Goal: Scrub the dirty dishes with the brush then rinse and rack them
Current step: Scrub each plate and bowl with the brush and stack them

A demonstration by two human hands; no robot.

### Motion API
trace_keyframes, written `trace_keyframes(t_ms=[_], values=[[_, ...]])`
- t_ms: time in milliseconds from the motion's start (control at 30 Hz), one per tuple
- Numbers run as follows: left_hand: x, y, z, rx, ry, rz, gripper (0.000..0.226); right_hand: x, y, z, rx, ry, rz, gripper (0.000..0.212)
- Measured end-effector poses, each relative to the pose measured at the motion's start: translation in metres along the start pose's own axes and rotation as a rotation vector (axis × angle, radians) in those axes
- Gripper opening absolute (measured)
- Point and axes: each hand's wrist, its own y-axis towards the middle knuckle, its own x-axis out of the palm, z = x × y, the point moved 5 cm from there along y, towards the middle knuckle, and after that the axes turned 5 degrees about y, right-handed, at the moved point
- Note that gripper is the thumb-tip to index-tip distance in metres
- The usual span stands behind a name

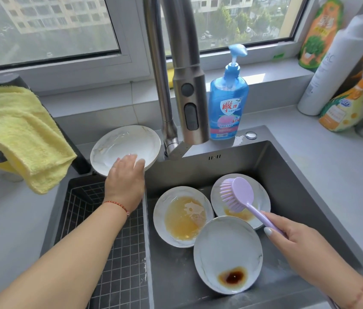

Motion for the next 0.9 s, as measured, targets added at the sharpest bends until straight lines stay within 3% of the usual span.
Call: trace_keyframes(t_ms=[67,133,200,300,400,500,700,900], values=[[-0.005,-0.008,0.024,0.019,-0.079,0.117,0.022,-0.004,-0.002,-0.001,-0.007,0.006,0.011,0.039],[-0.004,-0.022,0.061,0.068,-0.201,0.083,0.026,-0.008,-0.003,0.001,-0.011,0.017,0.028,0.038],[0.016,-0.037,0.103,0.097,-0.327,-0.231,0.032,-0.011,-0.004,0.004,-0.009,0.033,0.041,0.038],[0.057,-0.072,0.147,-0.035,-0.479,-0.793,0.045,-0.013,-0.004,0.009,-0.006,0.023,0.037,0.041],[0.082,-0.096,0.170,-0.156,-0.593,-0.990,0.054,-0.015,-0.004,0.016,0.000,-0.004,0.035,0.044],[0.097,-0.103,0.177,-0.230,-0.605,-1.010,0.060,-0.016,-0.004,0.029,0.029,-0.023,0.051,0.046],[0.097,-0.100,0.183,-0.218,-0.430,-0.881,0.046,-0.022,0.000,0.046,0.054,-0.029,0.069,0.045],[0.090,-0.087,0.188,-0.197,-0.425,-0.864,0.030,-0.030,0.003,0.051,0.050,-0.021,0.072,0.044]])
